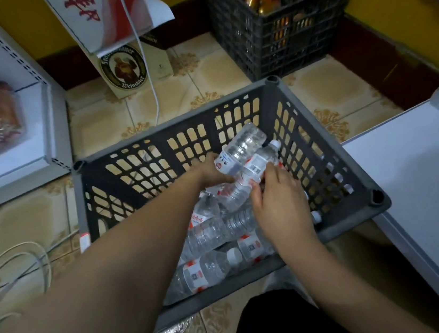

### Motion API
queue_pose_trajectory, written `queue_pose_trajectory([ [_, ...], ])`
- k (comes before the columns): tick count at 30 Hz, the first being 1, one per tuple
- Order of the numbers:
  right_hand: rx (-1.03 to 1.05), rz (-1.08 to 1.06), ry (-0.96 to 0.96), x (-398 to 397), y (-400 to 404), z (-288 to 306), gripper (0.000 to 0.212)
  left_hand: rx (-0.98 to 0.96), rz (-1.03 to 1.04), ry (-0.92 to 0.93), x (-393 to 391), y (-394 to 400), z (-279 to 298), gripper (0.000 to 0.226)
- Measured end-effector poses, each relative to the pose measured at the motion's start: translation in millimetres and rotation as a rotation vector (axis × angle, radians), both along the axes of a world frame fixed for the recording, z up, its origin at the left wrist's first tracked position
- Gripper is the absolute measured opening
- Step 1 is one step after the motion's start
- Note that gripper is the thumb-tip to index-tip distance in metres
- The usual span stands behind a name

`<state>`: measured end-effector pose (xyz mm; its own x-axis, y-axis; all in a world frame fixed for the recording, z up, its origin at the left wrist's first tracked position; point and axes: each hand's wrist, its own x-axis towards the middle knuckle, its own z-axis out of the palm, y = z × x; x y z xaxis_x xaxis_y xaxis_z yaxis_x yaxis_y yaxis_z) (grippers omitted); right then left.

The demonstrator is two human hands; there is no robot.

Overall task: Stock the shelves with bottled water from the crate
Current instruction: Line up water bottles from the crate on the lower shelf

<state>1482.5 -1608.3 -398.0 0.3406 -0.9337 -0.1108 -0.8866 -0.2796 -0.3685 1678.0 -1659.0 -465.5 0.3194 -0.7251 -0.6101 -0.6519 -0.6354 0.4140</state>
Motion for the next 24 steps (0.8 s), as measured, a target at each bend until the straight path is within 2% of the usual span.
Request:
queue_pose_trajectory([
  [2,0.005,-0.007,-0.009,0,0,-2,0.053,-0.08,0.033,-0.131,-7,0,-13,0.09],
  [4,0.004,-0.009,-0.026,0,-1,-5,0.054,-0.106,0.07,-0.146,-8,-4,-26,0.096],
  [6,0.006,-0.018,-0.041,0,-1,-6,0.054,-0.035,0.017,-0.197,-8,-10,-31,0.107],
  [7,0.005,-0.02,-0.044,0,-1,-6,0.054,-0.003,-0.021,-0.222,-8,-13,-29,0.103],
  [10,0.009,-0.015,-0.05,-1,-3,-9,0.052,-0.018,0.0,-0.172,-2,-22,-24,0.076],
  [13,0.025,-0.021,-0.062,0,-3,-14,0.051,-0.148,0.056,-0.092,-1,-23,-27,0.099],
  [14,0.024,-0.034,-0.074,0,-3,-16,0.051,-0.183,0.035,-0.089,-4,-22,-23,0.098],
  [17,0.0,-0.068,-0.124,0,-5,-17,0.055,-0.28,-0.182,-0.198,-14,-21,5,0.077],
  [19,-0.009,-0.1,-0.195,-1,-4,-10,0.062,-0.372,-0.45,-0.428,-20,-20,36,0.072],
  [22,-0.035,-0.089,-0.301,-12,-3,10,0.075,-0.428,-0.916,-0.742,-30,-18,88,0.08],
  [24,-0.066,0.004,-0.231,-28,-5,27,0.089,-0.454,-1.149,-0.836,-40,-12,130,0.086],
])
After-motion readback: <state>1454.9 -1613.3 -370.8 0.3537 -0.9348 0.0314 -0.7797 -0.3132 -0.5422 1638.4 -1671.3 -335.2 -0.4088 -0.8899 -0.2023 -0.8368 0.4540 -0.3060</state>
